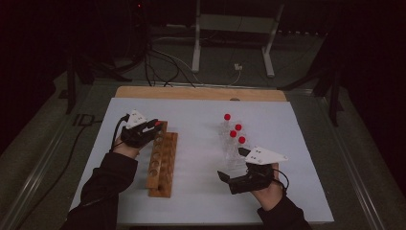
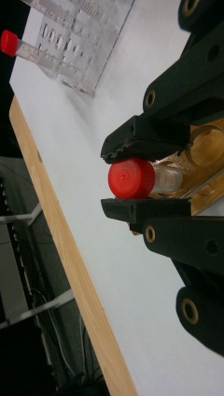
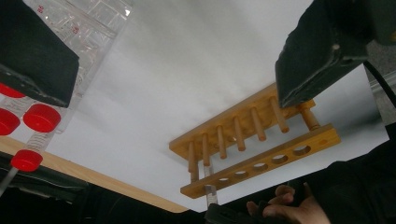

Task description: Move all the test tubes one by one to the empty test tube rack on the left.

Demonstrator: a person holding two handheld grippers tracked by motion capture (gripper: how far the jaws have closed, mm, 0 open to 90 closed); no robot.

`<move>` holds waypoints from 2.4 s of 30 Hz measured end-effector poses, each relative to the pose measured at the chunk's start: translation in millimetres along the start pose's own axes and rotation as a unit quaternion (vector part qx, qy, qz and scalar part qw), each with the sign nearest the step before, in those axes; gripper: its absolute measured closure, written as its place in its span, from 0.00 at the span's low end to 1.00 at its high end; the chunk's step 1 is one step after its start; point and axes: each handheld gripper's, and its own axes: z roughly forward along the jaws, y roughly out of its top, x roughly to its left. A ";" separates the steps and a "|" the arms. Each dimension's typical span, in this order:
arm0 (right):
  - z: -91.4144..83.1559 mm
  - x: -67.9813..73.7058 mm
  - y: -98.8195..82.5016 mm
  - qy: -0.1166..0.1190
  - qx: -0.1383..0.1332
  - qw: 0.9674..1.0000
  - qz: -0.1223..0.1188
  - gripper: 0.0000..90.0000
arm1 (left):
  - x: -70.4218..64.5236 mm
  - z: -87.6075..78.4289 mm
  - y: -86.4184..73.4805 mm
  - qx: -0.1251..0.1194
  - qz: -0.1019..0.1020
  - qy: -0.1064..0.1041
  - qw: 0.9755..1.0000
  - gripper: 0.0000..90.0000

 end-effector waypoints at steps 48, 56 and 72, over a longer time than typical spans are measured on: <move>-1.6 -48.4 8.4 -0.064 -0.012 0.998 0.024 0.00 | -36.3 -96.7 -15.0 -0.039 0.008 -0.155 0.987 0.02; 12.4 -63.8 -4.2 -0.079 0.021 0.996 0.039 0.00 | -36.9 -102.7 -28.9 -0.042 0.007 -0.155 0.987 0.02; 31.0 -75.4 -27.7 -0.104 0.060 0.990 0.067 0.31 | -35.9 -100.6 -39.9 -0.030 0.005 -0.157 0.987 0.02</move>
